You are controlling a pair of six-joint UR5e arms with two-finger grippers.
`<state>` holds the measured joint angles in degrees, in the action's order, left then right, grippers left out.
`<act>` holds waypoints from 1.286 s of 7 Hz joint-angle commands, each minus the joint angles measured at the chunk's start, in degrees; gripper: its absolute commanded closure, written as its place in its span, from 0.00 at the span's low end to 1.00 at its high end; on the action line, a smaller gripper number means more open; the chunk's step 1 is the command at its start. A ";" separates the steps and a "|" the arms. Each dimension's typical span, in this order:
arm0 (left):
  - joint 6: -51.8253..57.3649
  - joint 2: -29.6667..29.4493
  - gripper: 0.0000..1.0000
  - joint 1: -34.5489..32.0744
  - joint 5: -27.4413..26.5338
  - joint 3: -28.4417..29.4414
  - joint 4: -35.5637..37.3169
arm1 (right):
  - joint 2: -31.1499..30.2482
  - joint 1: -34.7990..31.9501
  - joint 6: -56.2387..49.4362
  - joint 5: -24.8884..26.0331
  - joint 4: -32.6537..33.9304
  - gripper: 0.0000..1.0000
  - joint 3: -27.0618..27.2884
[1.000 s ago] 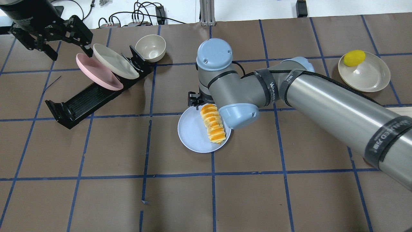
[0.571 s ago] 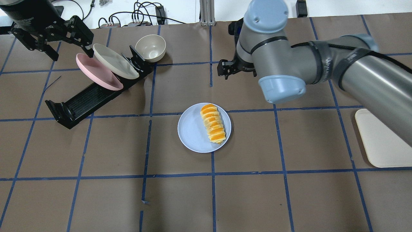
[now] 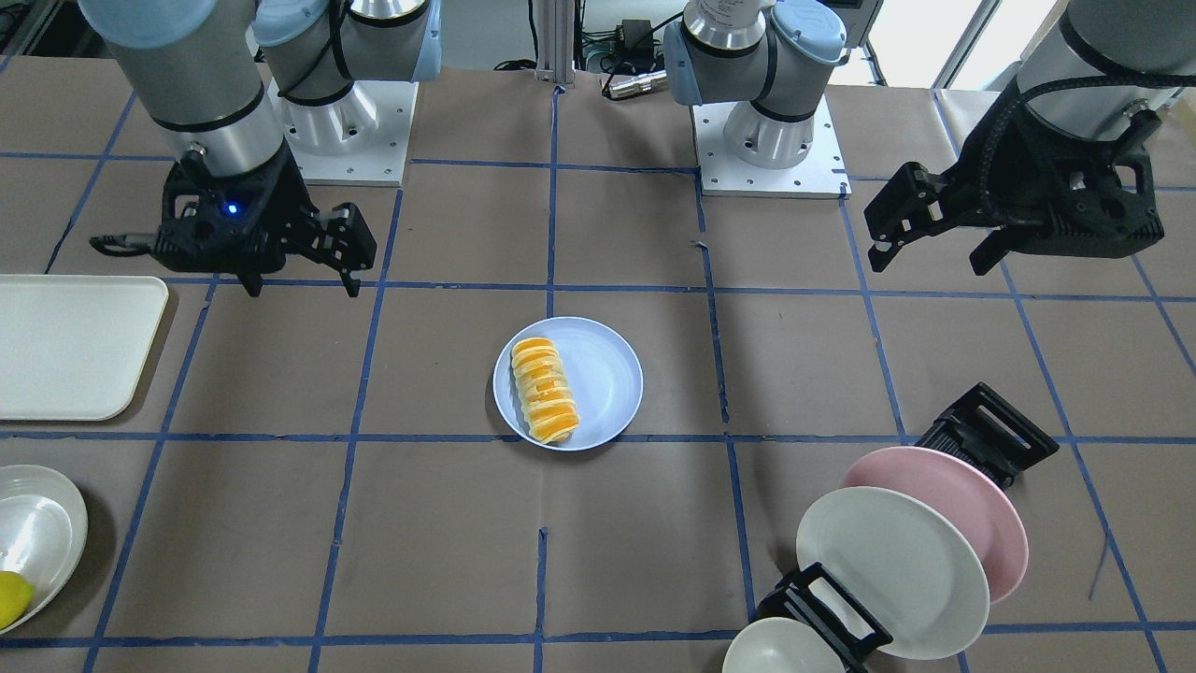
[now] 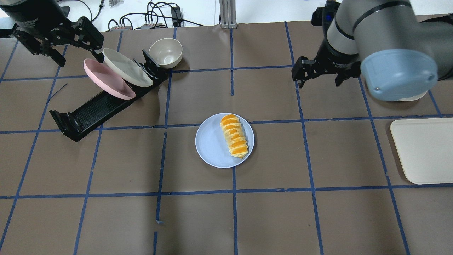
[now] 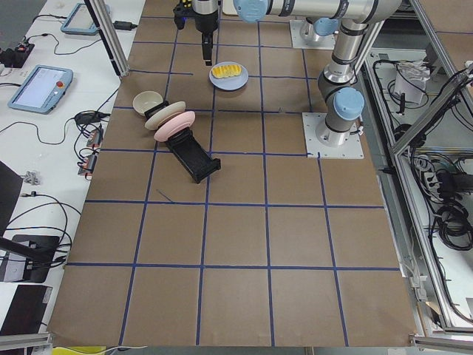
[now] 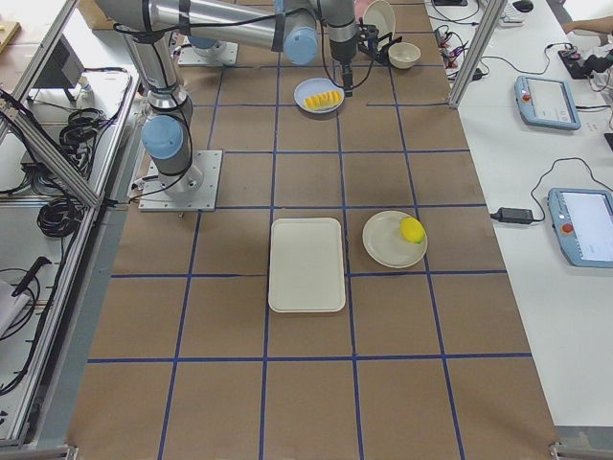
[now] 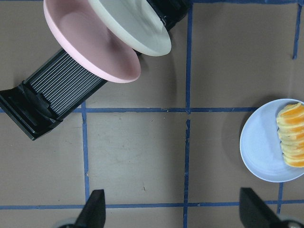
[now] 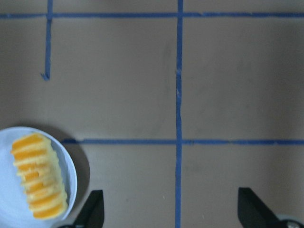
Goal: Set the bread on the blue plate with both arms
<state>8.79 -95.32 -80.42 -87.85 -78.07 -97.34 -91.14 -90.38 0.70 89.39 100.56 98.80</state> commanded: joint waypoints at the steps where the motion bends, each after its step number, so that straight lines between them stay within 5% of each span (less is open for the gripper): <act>1: 0.00 0.04 0.00 0.18 -0.13 -0.07 -0.13 | -6.23 1.88 -0.87 -0.62 -10.36 0.00 0.16; 9: -0.08 -0.04 0.00 -0.44 0.04 -0.24 0.13 | -7.13 1.70 -1.49 -0.71 -13.64 0.00 -0.45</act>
<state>8.71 -95.40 -80.80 -87.80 -78.28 -97.21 -98.35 -88.64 -0.65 88.65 86.75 98.08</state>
